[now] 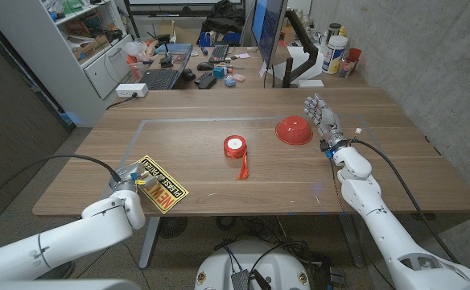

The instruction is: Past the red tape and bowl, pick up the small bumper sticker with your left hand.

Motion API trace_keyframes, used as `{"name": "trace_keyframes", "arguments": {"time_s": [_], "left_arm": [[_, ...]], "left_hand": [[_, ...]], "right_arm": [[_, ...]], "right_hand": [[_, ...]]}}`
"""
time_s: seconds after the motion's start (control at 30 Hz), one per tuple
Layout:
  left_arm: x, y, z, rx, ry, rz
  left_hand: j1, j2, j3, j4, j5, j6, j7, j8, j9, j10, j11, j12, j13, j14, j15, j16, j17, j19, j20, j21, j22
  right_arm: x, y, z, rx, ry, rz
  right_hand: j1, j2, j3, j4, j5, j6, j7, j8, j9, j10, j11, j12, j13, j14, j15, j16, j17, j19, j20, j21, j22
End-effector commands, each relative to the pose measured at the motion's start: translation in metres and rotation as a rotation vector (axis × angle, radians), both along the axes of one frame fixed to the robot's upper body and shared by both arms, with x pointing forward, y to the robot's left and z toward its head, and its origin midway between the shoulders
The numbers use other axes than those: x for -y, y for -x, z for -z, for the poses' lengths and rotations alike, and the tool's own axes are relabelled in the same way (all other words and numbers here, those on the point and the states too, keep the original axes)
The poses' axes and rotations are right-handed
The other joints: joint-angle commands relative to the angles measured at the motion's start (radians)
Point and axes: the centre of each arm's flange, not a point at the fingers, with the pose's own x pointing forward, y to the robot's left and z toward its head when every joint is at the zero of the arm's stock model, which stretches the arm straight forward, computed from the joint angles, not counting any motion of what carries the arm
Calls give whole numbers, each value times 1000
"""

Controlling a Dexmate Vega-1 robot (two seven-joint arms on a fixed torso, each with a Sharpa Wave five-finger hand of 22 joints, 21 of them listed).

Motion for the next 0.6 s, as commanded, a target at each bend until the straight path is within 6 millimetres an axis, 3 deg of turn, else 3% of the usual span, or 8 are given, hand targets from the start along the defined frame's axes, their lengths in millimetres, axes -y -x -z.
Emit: {"name": "trace_keyframes", "arguments": {"time_s": [0.03, 0.6], "left_arm": [[3, -3, -1, -22, -43, -28], [2, -5, 7, -6, 8, -31]], "left_hand": [[6, -10, -2, -2, 4, 9, 0, 1, 2, 14, 4, 7, 4, 8, -5, 8, 1, 0, 7, 2, 6], [22, -15, -3, -12, 11, 37, -13, 6, 2, 46, -4, 13, 5, 26, -12, 11, 1, 3, 12, 2, 6]], "right_arm": [[-2, -3, 1, 2, -7, -1], [-3, -5, -2, 1, 3, -6]], "right_hand": [[-4, 2, 3, -6, 5, 8, -2, 2, 5, 10, -2, -5, 2, 8, -1, 3, 3, -5, 3, 0, 5], [-5, 3, 2, -8, 6, 9, -4, 2, 6, 10, -2, -5, 2, 9, -1, 4, 3, -7, 4, -1, 5]]}}
